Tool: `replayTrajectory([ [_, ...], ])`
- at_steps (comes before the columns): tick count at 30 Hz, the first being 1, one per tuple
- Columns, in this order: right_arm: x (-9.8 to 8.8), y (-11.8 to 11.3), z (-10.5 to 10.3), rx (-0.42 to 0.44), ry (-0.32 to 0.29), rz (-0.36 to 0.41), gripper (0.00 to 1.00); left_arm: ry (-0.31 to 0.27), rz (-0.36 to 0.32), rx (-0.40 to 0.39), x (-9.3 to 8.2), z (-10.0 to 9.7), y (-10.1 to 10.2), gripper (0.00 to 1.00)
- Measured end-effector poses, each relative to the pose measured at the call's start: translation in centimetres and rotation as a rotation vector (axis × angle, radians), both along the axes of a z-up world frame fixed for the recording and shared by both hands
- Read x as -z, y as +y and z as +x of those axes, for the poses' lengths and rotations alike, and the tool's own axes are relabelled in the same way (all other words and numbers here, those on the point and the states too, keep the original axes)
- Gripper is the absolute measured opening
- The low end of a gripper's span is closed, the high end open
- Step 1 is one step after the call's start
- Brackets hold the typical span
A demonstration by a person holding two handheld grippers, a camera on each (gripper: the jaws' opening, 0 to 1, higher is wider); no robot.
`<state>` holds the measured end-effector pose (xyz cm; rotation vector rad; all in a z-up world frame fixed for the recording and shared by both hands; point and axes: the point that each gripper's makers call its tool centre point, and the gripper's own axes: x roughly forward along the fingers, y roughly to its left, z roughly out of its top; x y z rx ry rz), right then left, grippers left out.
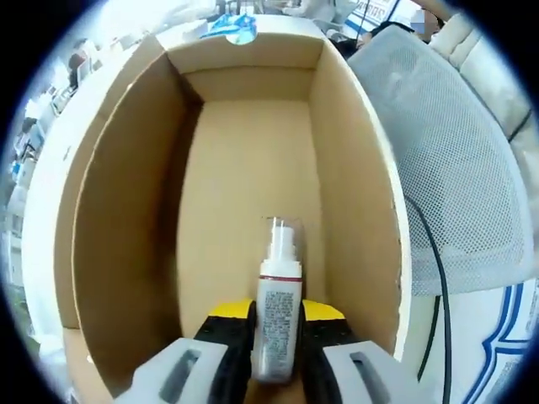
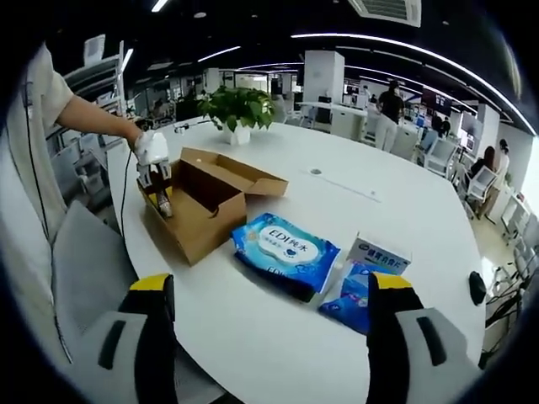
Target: Operate the shoe box by opening the lid, removing the specified soft item, and placing it in the target area until the item is outside and the box remains undamaged.
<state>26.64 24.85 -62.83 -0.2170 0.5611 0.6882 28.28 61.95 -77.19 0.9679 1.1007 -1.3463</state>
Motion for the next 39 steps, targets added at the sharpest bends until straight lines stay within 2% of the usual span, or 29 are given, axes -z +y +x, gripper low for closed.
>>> replayTrajectory([
  [3, -0.1, 0.3, -0.1, -0.010, 0.000, 0.004, 0.89, -0.029, -0.004, -0.009, -0.9, 0.4, -0.4, 0.19],
  [7, -0.5, 1.0, -0.2, -0.027, -0.013, 0.009, 0.87, -0.037, -0.030, -0.045, -1.8, 0.6, -1.1, 0.19],
  [10, -0.7, 1.4, 0.0, -0.036, -0.024, 0.015, 0.85, -0.053, -0.025, -0.066, -2.2, 0.8, -1.2, 0.19],
  [19, -1.0, 3.3, 0.1, -0.086, -0.044, 0.032, 0.81, -0.101, -0.122, -0.125, -5.1, 0.9, -3.6, 0.18],
  [25, -1.4, 4.9, 0.1, -0.132, -0.060, 0.045, 0.79, -0.132, -0.178, -0.126, -7.1, 0.6, -5.3, 0.18],
  [39, -2.0, 8.8, -0.4, -0.265, -0.092, 0.065, 0.64, -0.173, -0.331, -0.086, -11.2, -1.4, -10.4, 0.18],
])
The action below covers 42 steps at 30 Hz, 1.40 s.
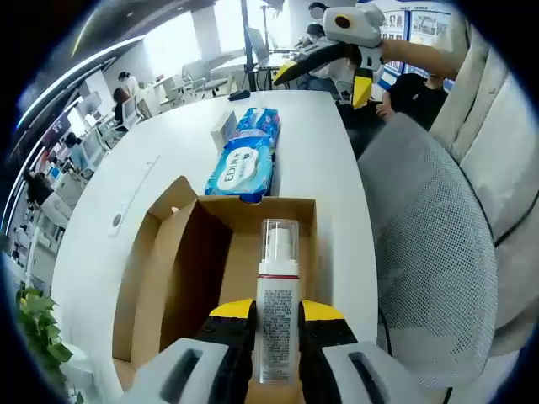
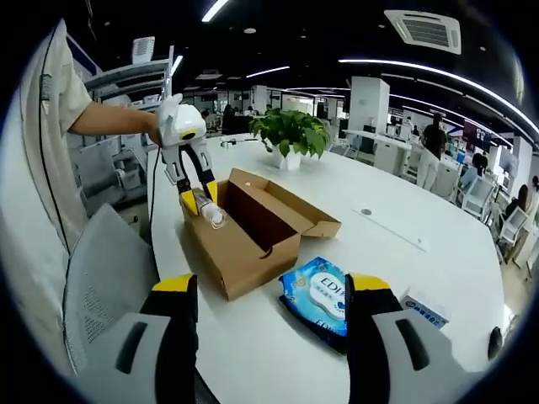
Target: Operate the shoe box by opening the lid, removing the specified soft item, and placing it in the target area until the item is outside and the box remains undamaged.
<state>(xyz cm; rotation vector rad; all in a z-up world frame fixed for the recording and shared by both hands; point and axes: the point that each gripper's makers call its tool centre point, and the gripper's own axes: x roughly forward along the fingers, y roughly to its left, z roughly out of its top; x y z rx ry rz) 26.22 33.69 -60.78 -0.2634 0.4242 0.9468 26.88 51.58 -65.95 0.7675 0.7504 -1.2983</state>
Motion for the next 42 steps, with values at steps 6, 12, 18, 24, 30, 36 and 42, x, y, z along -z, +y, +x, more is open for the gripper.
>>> replayTrajectory([
  [6, -0.4, 1.6, -0.3, -0.062, -0.032, 0.004, 0.57, -0.020, -0.057, 0.015, -1.2, -0.5, -1.9, 0.18],
  [12, -0.7, 2.8, -0.8, -0.115, -0.049, 0.003, 0.49, -0.029, -0.107, 0.039, -2.3, -1.4, -3.9, 0.18],
  [18, -0.5, 3.6, -1.5, -0.172, -0.039, 0.000, 0.43, -0.022, -0.139, 0.064, -2.9, -2.2, -5.3, 0.18],
  [24, -0.3, 5.0, -2.8, -0.252, -0.032, -0.010, 0.39, -0.010, -0.170, 0.108, -3.3, -3.5, -6.8, 0.18],
  [30, -0.3, 6.1, -3.7, -0.315, -0.034, -0.016, 0.30, 0.007, -0.196, 0.133, -3.4, -4.2, -7.6, 0.18],
  [36, -0.5, 7.0, -4.2, -0.367, -0.055, -0.034, 0.26, 0.006, -0.217, 0.150, -3.8, -4.7, -8.2, 0.18],
  [42, -1.0, 7.8, -4.6, -0.412, -0.082, -0.046, 0.22, 0.003, -0.252, 0.167, -4.2, -5.1, -8.7, 0.18],
])
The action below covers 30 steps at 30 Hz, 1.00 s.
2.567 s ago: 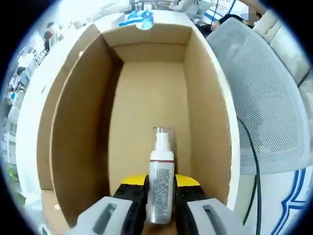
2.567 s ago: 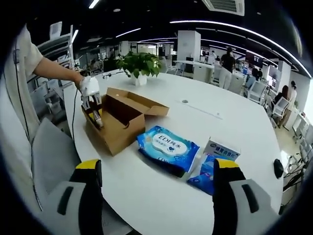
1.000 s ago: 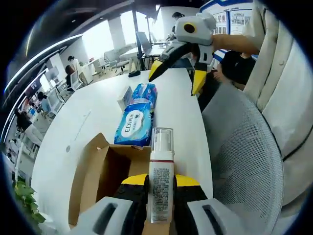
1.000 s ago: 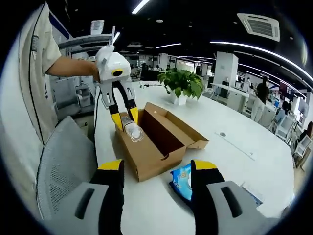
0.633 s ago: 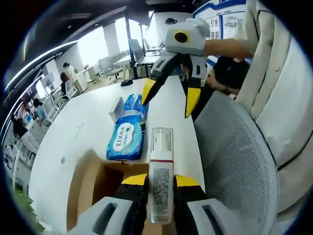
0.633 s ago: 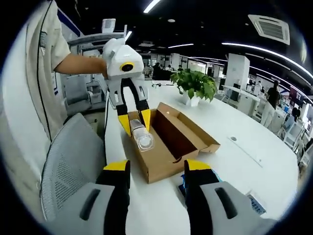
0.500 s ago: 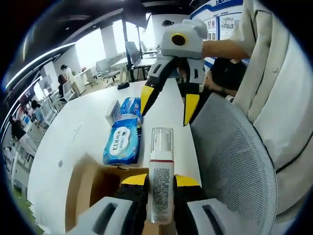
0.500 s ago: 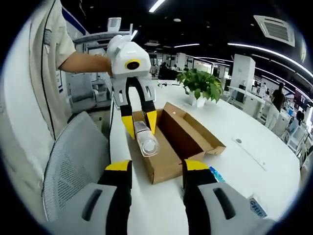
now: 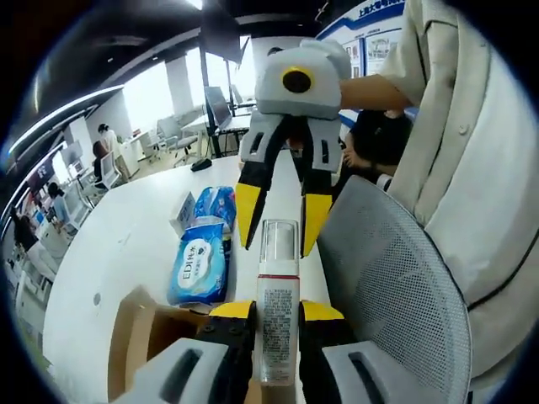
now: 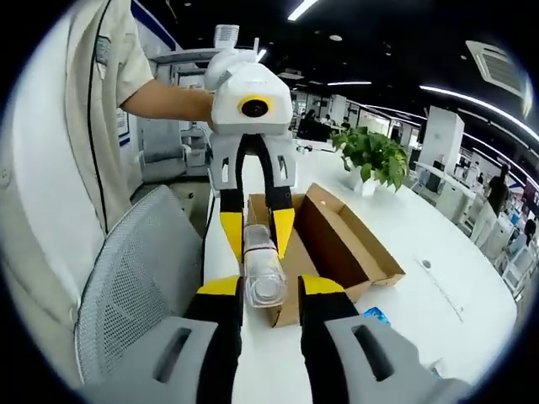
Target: Operate the shoe box by opening the lid, removing the specified soft item, and placing it in the target area until the item is outside and the box remains undamaged.
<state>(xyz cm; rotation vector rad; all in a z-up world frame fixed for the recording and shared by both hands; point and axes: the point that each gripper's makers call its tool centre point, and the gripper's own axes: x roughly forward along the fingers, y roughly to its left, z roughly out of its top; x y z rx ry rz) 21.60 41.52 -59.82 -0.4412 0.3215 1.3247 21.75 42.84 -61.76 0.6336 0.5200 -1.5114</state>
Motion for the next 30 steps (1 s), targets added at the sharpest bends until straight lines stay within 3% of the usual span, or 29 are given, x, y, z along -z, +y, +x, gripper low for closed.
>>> replayTrajectory([
  [10, -0.2, 0.3, -0.6, -0.050, -0.032, -0.023, 0.18, -0.003, -0.057, 0.018, -0.5, -0.6, -0.7, 0.19],
  [30, 0.2, 0.3, -0.5, -0.046, 0.043, -0.086, 0.17, -0.040, -0.078, 0.007, 0.2, -0.4, -0.8, 0.22],
])
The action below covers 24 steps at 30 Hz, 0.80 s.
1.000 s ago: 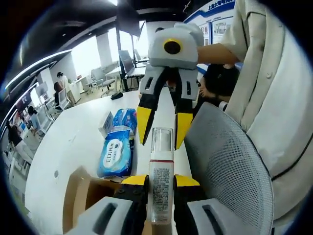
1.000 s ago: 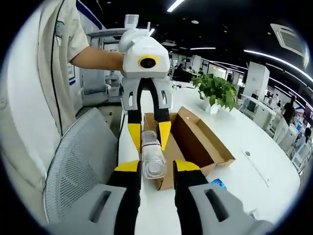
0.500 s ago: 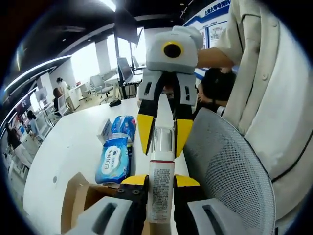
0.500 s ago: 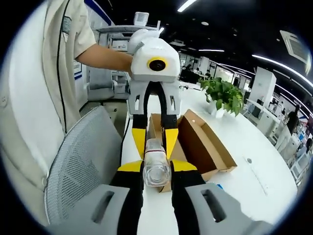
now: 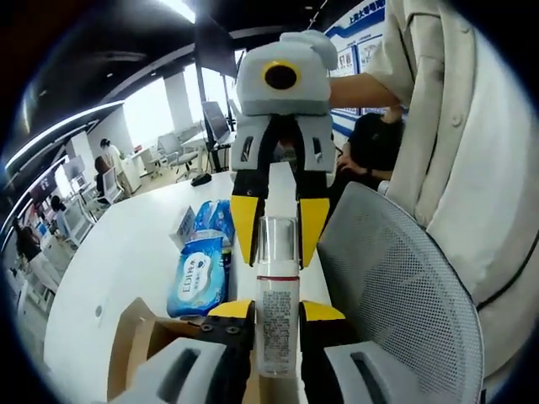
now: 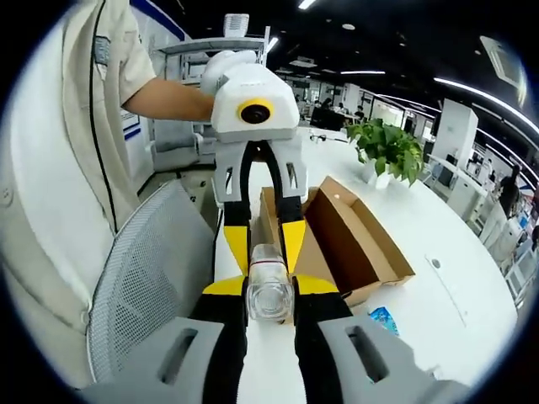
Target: Operate the shoe box by opening the lid, removing the specified soft item, and placing it in the target area until the item is outside and the box remains undamaged.
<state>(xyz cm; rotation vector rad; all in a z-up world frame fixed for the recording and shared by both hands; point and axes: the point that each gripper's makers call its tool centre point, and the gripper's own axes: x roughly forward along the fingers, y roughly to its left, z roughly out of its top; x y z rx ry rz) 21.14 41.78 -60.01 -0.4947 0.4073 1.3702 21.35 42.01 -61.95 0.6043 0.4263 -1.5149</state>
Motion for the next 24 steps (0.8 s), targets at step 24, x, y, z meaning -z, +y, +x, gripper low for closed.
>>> replayTrajectory([
  [24, -2.0, -3.6, 5.7, -0.026, -0.063, -0.120, 0.17, 0.029, -0.185, -0.370, -1.7, 4.3, 3.9, 0.57],
])
